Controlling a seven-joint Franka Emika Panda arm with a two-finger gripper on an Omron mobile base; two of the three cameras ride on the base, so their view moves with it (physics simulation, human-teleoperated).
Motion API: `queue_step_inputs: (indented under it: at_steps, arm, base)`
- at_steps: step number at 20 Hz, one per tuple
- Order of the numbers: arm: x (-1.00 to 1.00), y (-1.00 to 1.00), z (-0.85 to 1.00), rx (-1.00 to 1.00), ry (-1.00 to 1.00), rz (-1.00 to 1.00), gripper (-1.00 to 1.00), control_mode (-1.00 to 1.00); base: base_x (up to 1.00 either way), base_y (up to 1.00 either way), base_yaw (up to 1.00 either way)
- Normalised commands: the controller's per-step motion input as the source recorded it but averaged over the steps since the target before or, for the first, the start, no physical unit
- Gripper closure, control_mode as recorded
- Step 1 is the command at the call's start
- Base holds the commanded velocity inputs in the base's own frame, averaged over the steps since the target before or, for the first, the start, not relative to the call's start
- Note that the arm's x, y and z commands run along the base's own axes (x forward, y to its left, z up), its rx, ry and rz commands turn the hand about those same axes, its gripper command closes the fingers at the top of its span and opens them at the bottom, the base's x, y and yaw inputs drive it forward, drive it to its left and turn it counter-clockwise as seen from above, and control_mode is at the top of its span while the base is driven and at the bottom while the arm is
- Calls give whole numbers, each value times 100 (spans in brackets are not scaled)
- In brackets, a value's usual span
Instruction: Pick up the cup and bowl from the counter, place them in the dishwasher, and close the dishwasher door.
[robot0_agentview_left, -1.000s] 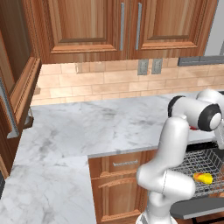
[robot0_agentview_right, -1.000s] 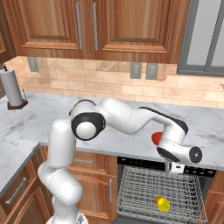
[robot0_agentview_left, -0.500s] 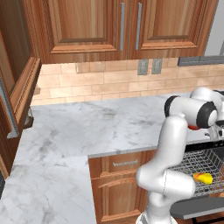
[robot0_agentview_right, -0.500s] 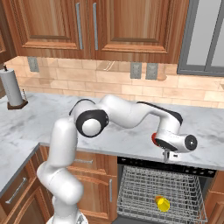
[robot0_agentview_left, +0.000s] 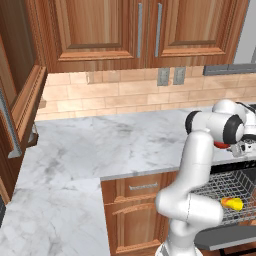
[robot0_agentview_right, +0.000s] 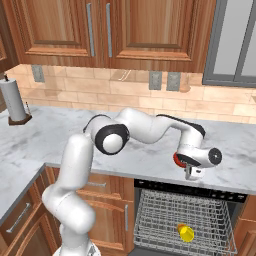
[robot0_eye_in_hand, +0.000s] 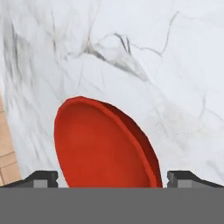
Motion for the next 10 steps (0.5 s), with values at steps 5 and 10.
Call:
queue_step_inputs:
  at_steps: [5, 10]
  arm:
    - [37, -11, -34, 6, 3, 0, -100, -100]
    - [26, -18, -31, 6, 1, 0, -100, -100]
  base:
    - [0, 0, 0]
    - [0, 0, 0]
